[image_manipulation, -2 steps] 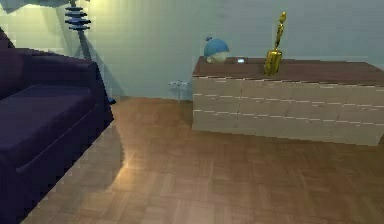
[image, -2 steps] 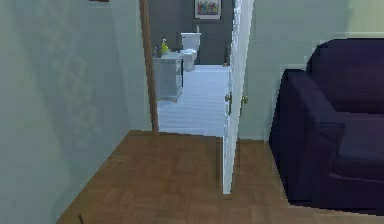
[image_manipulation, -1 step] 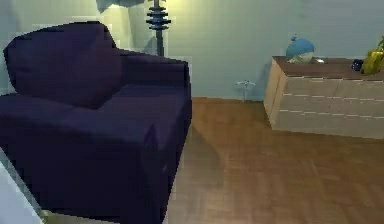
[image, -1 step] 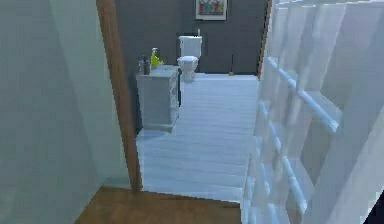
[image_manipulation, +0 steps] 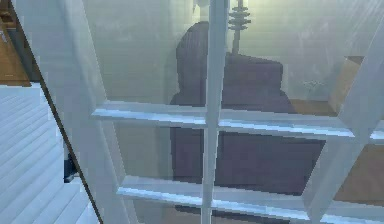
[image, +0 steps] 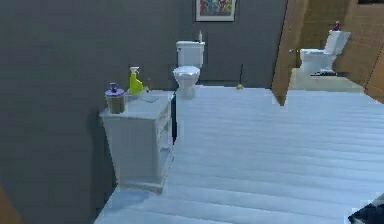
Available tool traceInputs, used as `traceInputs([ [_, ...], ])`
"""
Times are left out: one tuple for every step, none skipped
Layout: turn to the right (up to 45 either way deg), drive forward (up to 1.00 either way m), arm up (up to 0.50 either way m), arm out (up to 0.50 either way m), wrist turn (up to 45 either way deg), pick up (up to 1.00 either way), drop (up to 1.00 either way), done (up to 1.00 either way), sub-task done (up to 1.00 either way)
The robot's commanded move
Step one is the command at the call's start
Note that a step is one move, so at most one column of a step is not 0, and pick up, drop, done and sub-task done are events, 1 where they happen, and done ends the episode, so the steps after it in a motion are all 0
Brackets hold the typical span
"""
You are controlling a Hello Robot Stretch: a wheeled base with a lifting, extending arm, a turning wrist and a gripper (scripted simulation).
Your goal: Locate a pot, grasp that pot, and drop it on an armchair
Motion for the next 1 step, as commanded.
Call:
traceInputs([
  [-6.0,0.0,0.0,0.0,0.0,0.0,0.0,0.0,0.0],
])
